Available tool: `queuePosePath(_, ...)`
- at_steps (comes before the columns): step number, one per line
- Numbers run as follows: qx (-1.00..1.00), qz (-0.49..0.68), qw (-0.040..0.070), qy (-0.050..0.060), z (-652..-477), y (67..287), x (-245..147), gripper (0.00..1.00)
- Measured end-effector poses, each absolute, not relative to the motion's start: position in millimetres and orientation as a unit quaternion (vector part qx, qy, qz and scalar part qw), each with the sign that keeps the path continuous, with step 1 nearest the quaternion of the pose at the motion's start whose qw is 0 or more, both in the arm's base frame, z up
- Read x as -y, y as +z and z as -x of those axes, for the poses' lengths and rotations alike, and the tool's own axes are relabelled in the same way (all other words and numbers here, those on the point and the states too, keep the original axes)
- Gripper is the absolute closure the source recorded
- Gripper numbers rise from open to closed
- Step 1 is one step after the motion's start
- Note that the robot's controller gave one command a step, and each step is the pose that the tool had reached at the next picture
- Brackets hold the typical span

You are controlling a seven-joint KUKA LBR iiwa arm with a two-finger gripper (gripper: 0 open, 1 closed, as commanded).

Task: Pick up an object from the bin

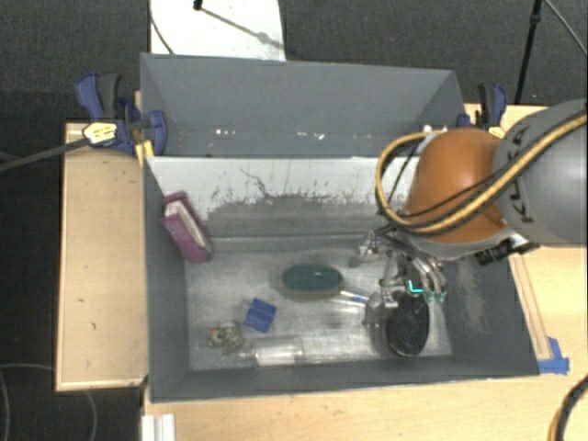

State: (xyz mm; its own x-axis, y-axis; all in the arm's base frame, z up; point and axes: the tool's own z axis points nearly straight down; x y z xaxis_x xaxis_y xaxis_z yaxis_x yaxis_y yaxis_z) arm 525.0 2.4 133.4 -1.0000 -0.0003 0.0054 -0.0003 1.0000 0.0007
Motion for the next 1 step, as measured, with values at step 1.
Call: queuePosePath(1,0.999,-0.043,-0.003,-0.001,-561.8,73.4,-32.1,0.0)
